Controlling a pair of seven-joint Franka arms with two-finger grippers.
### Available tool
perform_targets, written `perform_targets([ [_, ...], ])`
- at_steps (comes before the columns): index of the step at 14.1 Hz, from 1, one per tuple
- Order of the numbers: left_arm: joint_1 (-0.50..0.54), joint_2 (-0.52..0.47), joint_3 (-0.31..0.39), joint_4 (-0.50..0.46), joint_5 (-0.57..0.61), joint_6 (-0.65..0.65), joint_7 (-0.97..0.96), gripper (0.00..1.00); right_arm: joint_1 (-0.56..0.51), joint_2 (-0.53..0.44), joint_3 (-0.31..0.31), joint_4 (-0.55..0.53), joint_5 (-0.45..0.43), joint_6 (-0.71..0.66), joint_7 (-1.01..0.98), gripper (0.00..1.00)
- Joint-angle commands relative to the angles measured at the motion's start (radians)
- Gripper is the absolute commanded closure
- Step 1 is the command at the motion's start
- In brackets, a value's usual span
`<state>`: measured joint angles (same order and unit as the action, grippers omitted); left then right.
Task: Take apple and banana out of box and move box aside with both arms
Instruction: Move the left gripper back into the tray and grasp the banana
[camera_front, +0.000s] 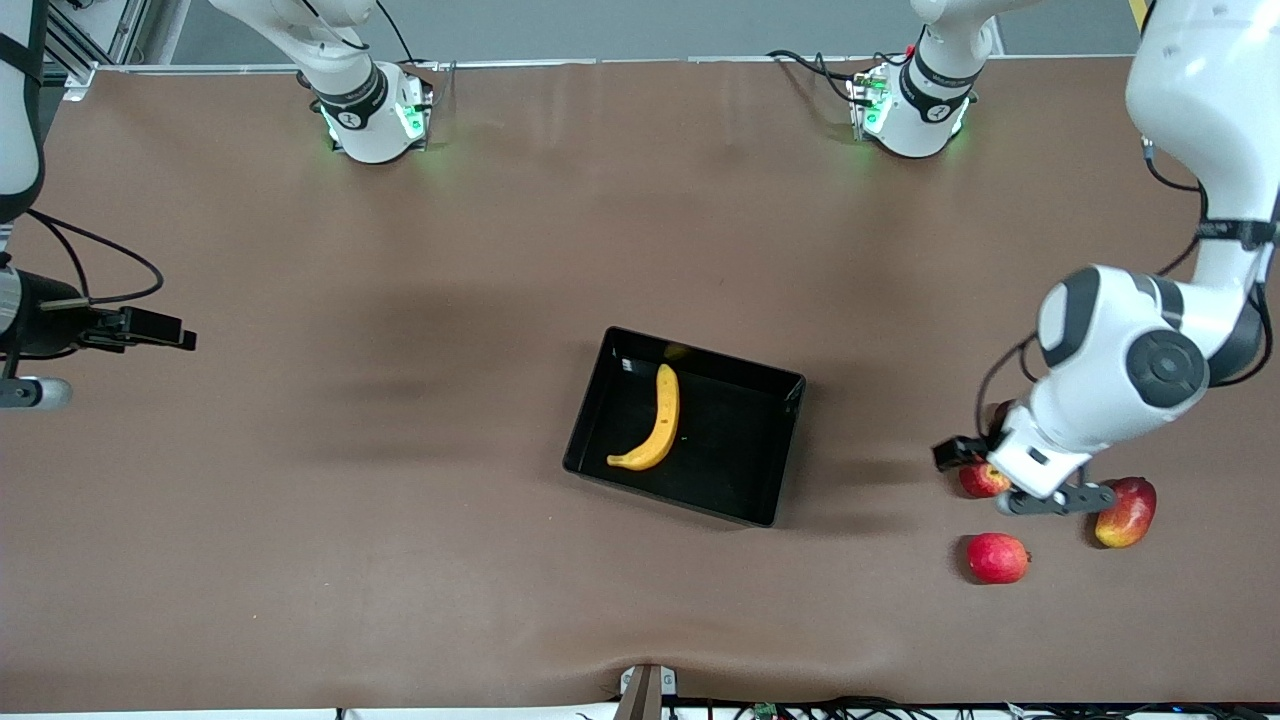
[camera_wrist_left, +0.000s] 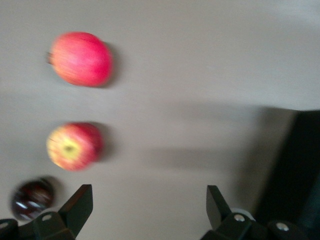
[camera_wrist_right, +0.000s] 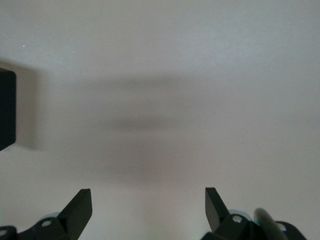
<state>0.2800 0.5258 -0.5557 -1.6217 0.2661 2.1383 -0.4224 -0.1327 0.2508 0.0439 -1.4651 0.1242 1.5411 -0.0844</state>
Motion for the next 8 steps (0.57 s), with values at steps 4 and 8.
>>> perform_targets([
  [4,-0.298,0.078,-0.041,0.068,0.018,-0.011,-0.366,0.0,0.008,0.015,0.002,0.009,0.066,-0.009,0.07,0.0],
  [8,-0.441,0.175,-0.023,0.144,0.036,0.028,-0.441,0.0,0.077,0.013,0.002,0.011,0.071,-0.01,0.202,0.0],
])
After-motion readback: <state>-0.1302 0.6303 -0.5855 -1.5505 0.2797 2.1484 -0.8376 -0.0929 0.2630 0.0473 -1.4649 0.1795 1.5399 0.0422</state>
